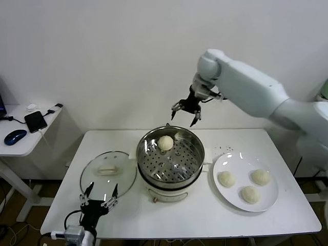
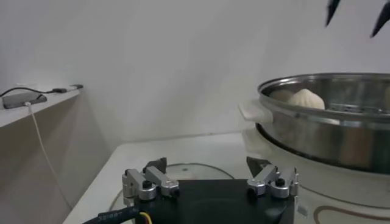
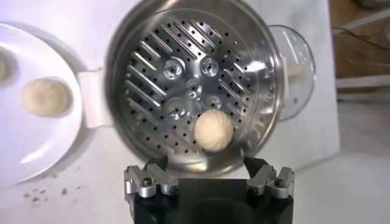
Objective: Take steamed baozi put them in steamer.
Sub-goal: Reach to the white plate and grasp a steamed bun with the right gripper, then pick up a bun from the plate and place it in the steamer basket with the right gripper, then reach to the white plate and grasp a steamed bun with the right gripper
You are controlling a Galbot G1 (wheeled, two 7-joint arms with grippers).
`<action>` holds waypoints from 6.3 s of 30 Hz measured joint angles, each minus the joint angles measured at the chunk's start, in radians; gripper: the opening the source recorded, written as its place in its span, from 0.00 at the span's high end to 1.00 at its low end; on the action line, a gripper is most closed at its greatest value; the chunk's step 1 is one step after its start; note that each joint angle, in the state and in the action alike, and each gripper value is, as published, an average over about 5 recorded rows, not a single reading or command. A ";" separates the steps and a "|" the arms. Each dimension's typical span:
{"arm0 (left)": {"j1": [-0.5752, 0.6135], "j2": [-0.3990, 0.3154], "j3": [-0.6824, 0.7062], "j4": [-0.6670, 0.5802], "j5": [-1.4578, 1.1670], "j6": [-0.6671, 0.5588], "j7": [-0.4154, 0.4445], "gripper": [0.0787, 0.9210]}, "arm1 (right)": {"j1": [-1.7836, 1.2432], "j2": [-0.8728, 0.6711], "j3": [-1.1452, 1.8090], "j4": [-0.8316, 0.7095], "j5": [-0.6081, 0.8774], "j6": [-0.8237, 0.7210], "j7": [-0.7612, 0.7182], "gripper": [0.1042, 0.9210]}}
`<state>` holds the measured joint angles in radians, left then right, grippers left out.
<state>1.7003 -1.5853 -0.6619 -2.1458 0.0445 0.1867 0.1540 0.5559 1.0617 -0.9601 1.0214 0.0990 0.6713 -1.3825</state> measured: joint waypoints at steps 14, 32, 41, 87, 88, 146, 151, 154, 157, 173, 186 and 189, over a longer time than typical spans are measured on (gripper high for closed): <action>0.003 0.028 0.003 -0.004 -0.029 0.015 0.015 0.12 | -0.053 -0.328 -0.020 0.248 0.098 -0.751 0.010 0.12; 0.011 0.036 0.002 0.004 -0.042 0.017 0.013 0.12 | -0.423 -0.391 0.184 0.316 -0.068 -0.972 0.066 0.12; 0.007 0.042 -0.006 0.026 -0.047 0.013 0.013 0.12 | -0.556 -0.369 0.264 0.291 -0.174 -0.980 0.079 0.12; 0.000 0.036 0.000 0.065 -0.041 0.009 0.012 0.12 | -0.730 -0.261 0.366 0.157 -0.338 -0.970 0.128 0.32; 0.000 0.036 0.001 0.065 -0.041 0.009 0.012 0.12 | -0.731 -0.261 0.368 0.156 -0.338 -0.970 0.129 0.35; -0.027 0.039 0.012 -0.029 -0.047 0.036 -0.007 0.12 | 0.055 0.229 -0.306 0.116 0.393 -1.326 0.190 0.69; -0.029 0.038 0.006 -0.032 -0.059 0.039 -0.007 0.12 | 0.005 0.305 -0.311 0.071 0.385 -1.360 0.214 0.69; -0.030 0.038 0.005 -0.032 -0.063 0.039 -0.007 0.12 | -0.024 0.335 -0.313 0.054 0.372 -1.377 0.226 0.69; -0.033 0.038 0.002 -0.030 -0.067 0.040 -0.008 0.12 | -0.050 0.354 -0.311 0.043 0.360 -1.390 0.236 0.69; -0.031 0.029 0.007 -0.040 -0.071 0.042 -0.009 0.12 | -0.110 0.401 -0.294 0.020 0.315 -1.408 0.258 0.40; -0.027 0.019 0.017 -0.050 -0.061 0.043 -0.006 0.12 | -0.058 0.323 -0.271 0.106 0.315 -1.408 0.244 0.12; -0.023 0.021 0.019 -0.055 -0.060 0.046 -0.003 0.12 | -0.013 0.257 -0.273 0.164 0.317 -1.406 0.227 0.12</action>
<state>1.6770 -1.5642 -0.6426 -2.2009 -0.0154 0.2331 0.1509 0.5431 1.3187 -1.2332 1.1859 0.4165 -0.7345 -1.1551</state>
